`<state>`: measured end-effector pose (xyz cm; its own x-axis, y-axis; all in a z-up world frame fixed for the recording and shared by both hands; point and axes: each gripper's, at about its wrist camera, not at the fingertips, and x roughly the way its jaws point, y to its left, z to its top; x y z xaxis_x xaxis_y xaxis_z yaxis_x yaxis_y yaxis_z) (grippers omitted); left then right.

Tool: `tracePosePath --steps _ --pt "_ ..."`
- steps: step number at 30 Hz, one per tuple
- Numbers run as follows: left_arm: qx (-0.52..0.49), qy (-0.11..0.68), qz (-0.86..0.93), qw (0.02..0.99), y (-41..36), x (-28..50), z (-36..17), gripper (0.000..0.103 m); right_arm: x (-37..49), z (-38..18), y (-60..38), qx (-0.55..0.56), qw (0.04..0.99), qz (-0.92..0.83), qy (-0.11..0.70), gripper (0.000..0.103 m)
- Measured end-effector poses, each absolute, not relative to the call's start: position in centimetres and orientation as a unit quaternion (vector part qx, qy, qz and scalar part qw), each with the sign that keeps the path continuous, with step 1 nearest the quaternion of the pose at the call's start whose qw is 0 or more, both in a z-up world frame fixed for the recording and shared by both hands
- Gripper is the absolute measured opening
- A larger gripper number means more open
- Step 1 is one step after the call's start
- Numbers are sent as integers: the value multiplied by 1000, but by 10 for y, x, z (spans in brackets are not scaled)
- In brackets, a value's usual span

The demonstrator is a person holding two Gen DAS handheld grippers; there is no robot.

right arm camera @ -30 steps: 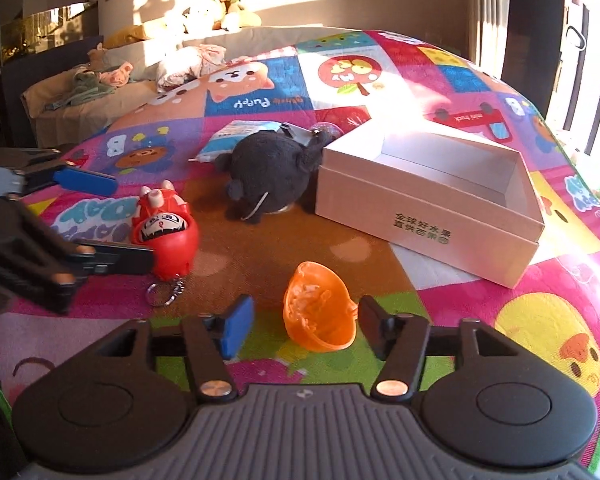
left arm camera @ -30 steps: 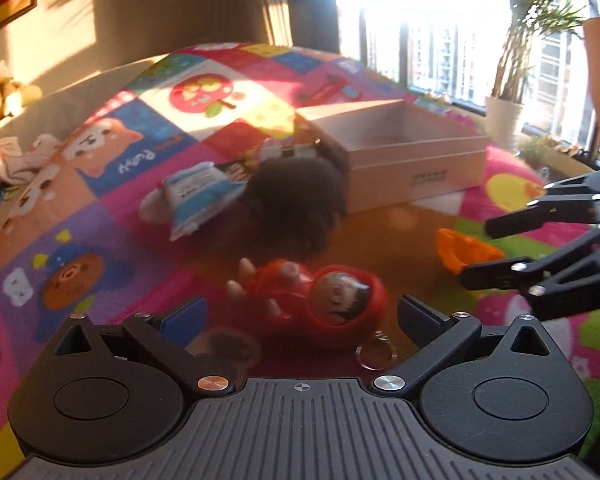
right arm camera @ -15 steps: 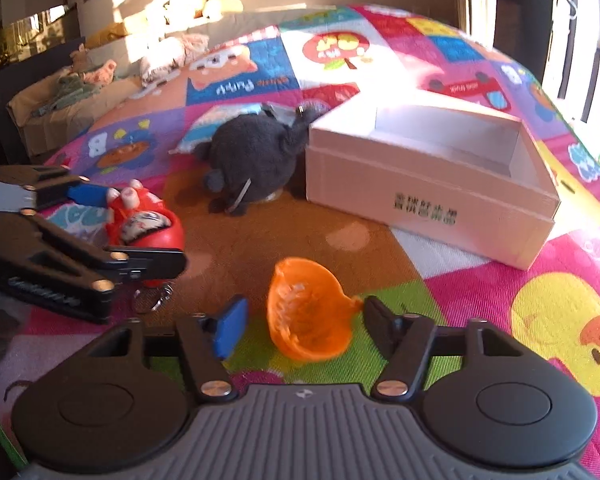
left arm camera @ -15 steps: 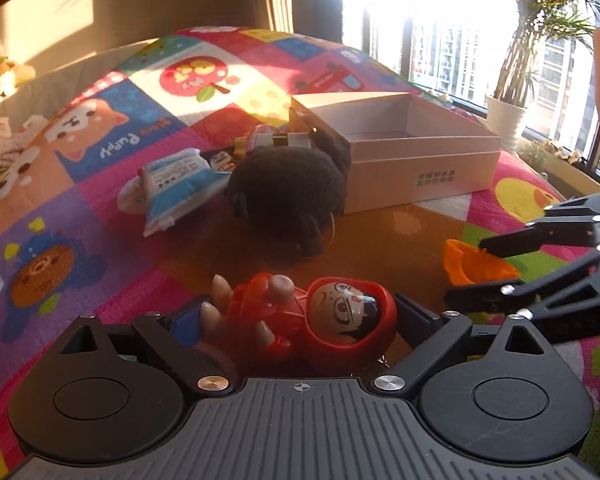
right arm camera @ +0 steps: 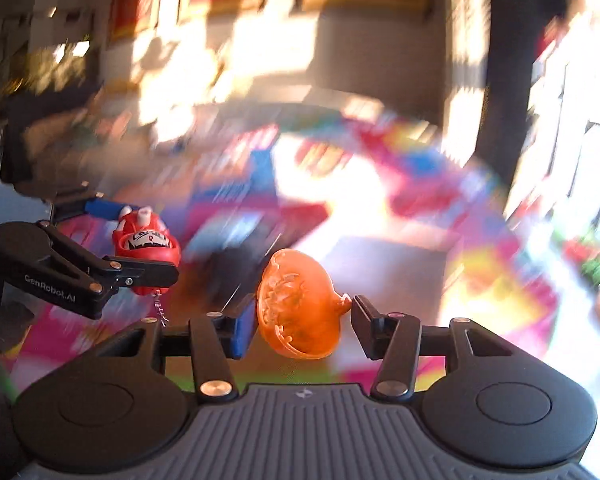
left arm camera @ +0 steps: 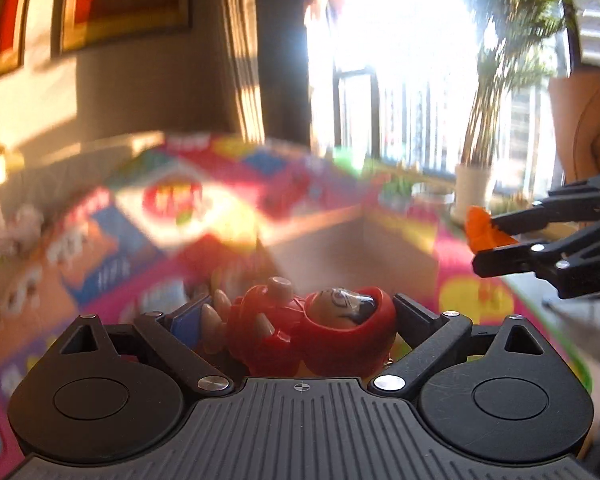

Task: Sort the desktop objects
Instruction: 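Grasp the orange plastic toy with the right gripper while the left carries the red doll, then lower the red doll and orange toy into the white box and release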

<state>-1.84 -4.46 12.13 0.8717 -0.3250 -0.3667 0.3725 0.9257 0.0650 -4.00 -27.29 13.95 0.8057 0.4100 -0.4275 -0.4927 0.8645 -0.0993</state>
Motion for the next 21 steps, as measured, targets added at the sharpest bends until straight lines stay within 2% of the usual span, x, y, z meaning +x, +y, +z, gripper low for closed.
tracePosePath --steps 2,4,11,14,19,21 --pt "53 148 -188 970 -57 4 137 98 -37 154 -282 -112 958 208 162 50" --pt "26 151 -199 968 -71 36 141 98 -25 156 -289 -114 964 184 155 50" --pt "15 214 -211 954 -124 147 110 98 50 116 -284 -118 959 159 205 50" --pt "8 233 -207 950 -121 166 103 100 85 97 -281 -113 956 152 226 51" --pt "16 220 -172 960 -67 136 102 103 121 71 -287 -92 956 124 250 72" --pt "18 224 -158 961 -48 119 95 103 138 62 -293 -74 955 104 268 76"
